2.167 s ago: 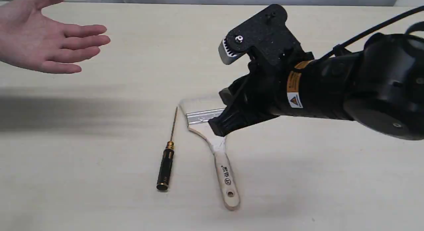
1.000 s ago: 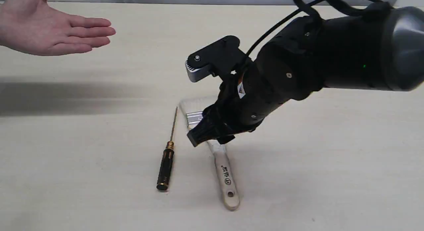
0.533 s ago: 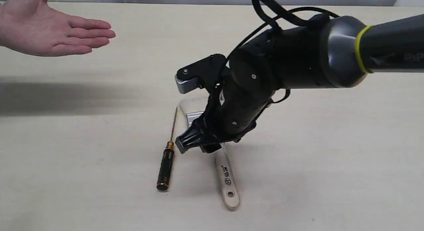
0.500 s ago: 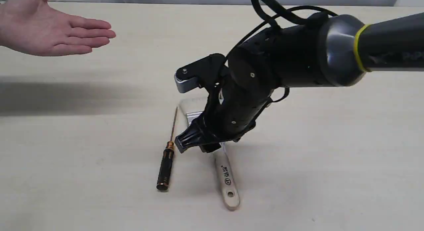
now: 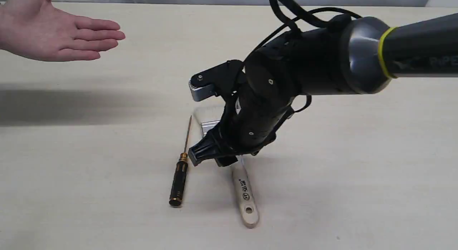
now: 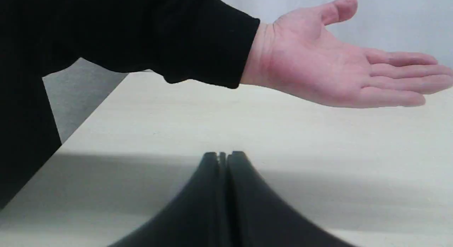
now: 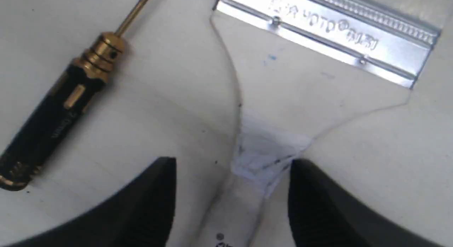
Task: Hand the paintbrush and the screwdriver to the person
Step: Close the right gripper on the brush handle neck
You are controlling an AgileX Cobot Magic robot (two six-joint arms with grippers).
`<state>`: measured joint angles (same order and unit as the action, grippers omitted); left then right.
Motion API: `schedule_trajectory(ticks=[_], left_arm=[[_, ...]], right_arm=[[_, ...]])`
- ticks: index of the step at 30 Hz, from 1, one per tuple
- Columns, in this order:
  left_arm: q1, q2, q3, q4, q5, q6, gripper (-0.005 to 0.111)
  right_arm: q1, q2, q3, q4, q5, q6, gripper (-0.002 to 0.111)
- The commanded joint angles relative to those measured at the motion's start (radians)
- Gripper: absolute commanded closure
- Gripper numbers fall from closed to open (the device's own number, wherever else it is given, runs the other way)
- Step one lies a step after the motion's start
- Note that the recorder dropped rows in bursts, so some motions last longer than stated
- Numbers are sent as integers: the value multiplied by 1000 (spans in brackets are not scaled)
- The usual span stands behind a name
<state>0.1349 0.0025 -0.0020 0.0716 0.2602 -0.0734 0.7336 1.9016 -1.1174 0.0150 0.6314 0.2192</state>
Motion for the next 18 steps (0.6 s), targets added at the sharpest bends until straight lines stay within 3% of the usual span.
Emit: schedule_trajectory(ticks=[1,13,18], left_arm=[[-8,-2,2,-2,-11,-2,107],[-8,-2,2,-2,-11,-2,107],[-8,-2,2,-2,-11,-2,107]], right_arm=[[2,42,-5,-4,-5,5,57],[1,76,-34,-15,15,58,57],[1,78,-34,-122,69,166,58]])
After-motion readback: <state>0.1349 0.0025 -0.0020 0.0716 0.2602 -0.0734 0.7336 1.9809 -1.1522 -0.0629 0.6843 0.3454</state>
